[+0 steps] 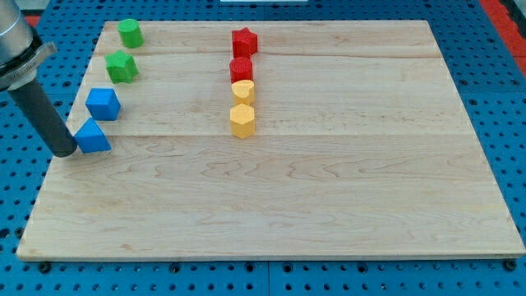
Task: Move your arm to the top left
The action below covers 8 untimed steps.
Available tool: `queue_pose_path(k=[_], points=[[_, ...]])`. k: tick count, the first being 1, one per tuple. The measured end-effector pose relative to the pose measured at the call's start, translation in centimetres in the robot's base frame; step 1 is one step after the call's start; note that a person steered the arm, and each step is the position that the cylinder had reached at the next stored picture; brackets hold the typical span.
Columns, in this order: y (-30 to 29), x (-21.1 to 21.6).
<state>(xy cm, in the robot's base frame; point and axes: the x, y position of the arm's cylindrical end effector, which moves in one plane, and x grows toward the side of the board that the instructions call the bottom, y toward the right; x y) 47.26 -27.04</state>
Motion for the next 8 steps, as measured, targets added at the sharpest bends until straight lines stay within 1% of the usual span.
queue_pose_path(k=[1, 2, 3, 4, 6, 8], points=[[0.0, 0.2], [-0.4, 4.7], [-3.3, 5.3], [-3.5, 5.2], [-3.4, 3.0], [-3.4, 2.4]])
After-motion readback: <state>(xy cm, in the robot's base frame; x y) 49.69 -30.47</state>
